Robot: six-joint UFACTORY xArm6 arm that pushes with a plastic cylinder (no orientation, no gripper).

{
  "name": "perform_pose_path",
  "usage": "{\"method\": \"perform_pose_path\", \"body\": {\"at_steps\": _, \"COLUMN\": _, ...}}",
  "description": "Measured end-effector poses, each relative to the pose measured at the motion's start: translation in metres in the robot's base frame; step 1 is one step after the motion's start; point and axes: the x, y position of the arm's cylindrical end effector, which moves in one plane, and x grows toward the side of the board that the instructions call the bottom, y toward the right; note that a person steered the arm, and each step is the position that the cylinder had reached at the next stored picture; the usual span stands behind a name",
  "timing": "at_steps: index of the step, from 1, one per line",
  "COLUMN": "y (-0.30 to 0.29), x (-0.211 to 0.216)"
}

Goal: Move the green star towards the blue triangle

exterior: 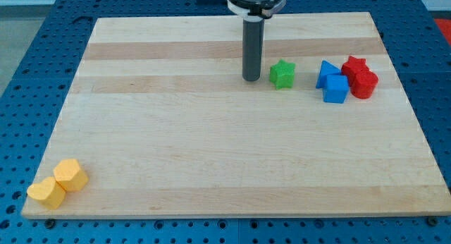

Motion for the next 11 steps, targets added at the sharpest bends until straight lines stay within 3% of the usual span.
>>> {"method": "perform_pose_path", "body": {"at_steps": 4, "y": 0.032, "x": 0.0}}
{"method": "perform_pose_path", "body": {"at_steps": 7, "y": 0.022, "x": -0.001}}
{"method": "perform_pose_path", "body": {"at_steps": 9, "y": 0.001, "x": 0.044}}
{"method": "perform_pose_path", "body": {"at_steps": 11, "y": 0.018, "x": 0.037}}
